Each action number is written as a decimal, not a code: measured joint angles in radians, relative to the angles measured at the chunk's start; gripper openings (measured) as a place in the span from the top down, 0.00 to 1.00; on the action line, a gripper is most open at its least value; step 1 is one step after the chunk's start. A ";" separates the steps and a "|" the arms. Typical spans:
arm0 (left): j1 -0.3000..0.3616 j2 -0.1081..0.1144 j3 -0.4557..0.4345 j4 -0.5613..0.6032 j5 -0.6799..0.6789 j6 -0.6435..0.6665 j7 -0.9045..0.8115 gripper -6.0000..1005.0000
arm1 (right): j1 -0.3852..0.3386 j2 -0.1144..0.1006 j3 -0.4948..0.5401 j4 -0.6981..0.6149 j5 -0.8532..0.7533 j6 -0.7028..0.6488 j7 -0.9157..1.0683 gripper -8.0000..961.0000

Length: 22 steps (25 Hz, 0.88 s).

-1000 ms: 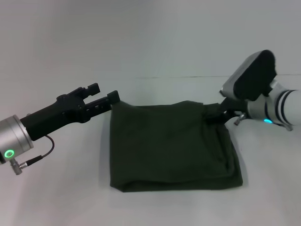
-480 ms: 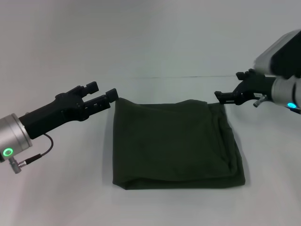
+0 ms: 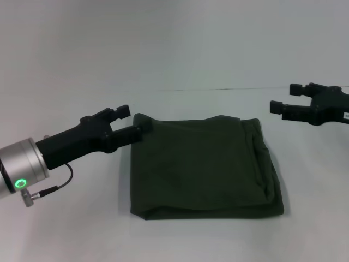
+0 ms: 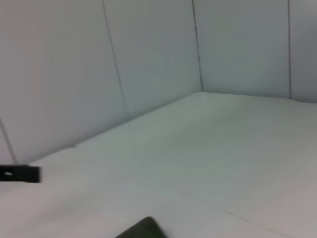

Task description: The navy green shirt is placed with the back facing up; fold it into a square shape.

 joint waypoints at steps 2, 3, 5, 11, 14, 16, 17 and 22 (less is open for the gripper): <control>-0.001 -0.001 0.009 0.000 0.001 -0.001 0.005 0.09 | -0.013 -0.004 0.001 0.004 0.006 -0.014 -0.003 0.03; -0.002 -0.001 0.015 0.000 0.001 -0.002 0.008 0.09 | -0.017 -0.004 0.001 0.004 0.007 -0.018 -0.004 0.03; -0.002 -0.001 0.022 0.000 0.001 -0.006 0.010 0.09 | -0.021 -0.004 0.001 0.005 0.005 -0.020 -0.009 0.03; -0.017 0.007 0.078 -0.020 0.007 0.045 0.122 0.09 | -0.012 -0.037 -0.022 0.082 -0.002 -0.180 -0.144 0.03; -0.068 0.037 0.144 -0.037 0.087 0.087 0.141 0.09 | 0.000 -0.071 -0.039 0.130 -0.017 -0.275 -0.184 0.03; -0.091 0.047 0.150 -0.046 0.137 0.095 0.141 0.09 | 0.000 -0.075 -0.044 0.136 -0.039 -0.290 -0.193 0.03; -0.099 0.049 0.150 -0.048 0.154 0.094 0.144 0.09 | 0.000 -0.074 -0.046 0.137 -0.046 -0.297 -0.196 0.03; -0.107 0.052 0.146 -0.047 0.166 0.084 0.149 0.09 | 0.002 -0.048 -0.084 0.135 -0.053 -0.303 -0.213 0.03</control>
